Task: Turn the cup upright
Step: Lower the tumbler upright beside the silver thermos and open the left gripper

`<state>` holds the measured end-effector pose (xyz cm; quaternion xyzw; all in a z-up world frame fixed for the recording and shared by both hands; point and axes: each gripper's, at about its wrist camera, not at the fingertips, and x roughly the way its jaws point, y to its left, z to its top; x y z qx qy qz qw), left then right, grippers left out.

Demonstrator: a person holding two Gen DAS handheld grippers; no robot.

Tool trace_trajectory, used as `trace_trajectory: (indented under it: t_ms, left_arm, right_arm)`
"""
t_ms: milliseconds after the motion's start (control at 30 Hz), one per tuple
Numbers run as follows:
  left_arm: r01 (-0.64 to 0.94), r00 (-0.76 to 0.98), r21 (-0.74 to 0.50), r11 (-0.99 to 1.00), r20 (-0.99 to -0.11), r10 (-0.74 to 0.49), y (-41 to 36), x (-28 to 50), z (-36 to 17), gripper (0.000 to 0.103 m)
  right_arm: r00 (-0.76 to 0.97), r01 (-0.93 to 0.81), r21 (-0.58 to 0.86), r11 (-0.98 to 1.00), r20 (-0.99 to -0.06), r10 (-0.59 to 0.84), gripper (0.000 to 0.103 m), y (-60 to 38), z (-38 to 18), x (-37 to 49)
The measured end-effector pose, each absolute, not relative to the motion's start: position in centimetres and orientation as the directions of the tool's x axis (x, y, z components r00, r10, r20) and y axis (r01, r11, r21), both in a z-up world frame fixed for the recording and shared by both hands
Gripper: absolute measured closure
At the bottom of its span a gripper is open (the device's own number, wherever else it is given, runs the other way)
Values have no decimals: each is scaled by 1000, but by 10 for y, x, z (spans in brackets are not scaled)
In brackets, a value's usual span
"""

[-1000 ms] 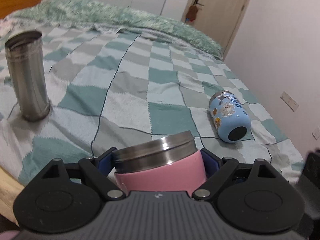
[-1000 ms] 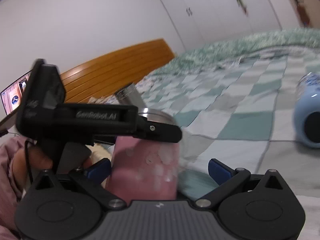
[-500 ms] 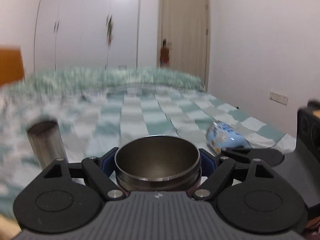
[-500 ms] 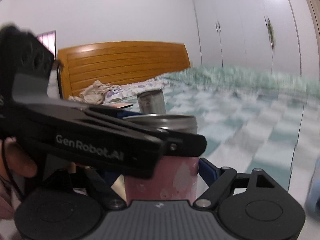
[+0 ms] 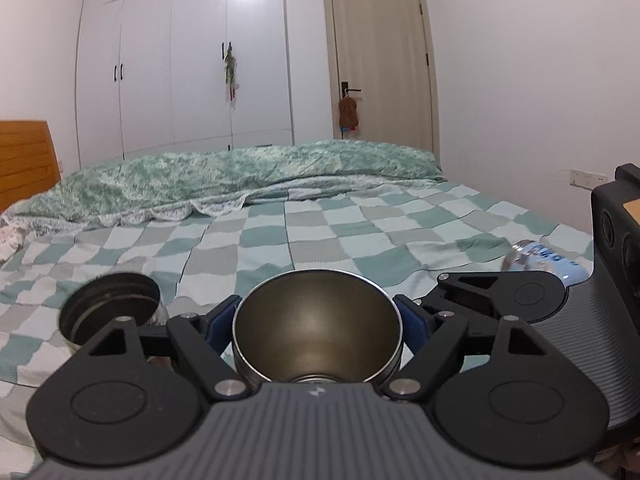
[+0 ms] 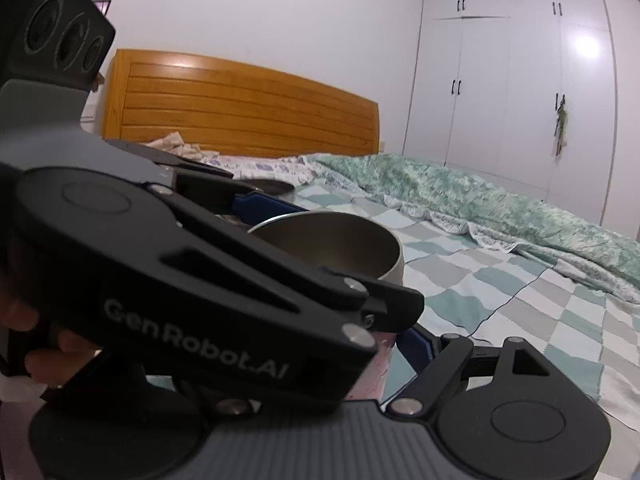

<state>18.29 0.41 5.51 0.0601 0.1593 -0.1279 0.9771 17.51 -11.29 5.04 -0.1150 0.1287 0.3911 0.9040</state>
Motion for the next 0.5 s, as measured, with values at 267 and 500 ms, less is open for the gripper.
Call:
trace_trajectory:
  t_ms: [267, 500]
  left_arm:
    - [279, 907, 38, 959, -338, -251, 12, 198, 39, 18]
    - [270, 922, 25, 963, -295, -251, 11, 182, 55, 0]
  right_arm:
    - [623, -761, -65, 646, -353, 698, 21, -113, 29, 189]
    - [646, -740, -36, 672, -319, 694, 0, -126, 39, 181]
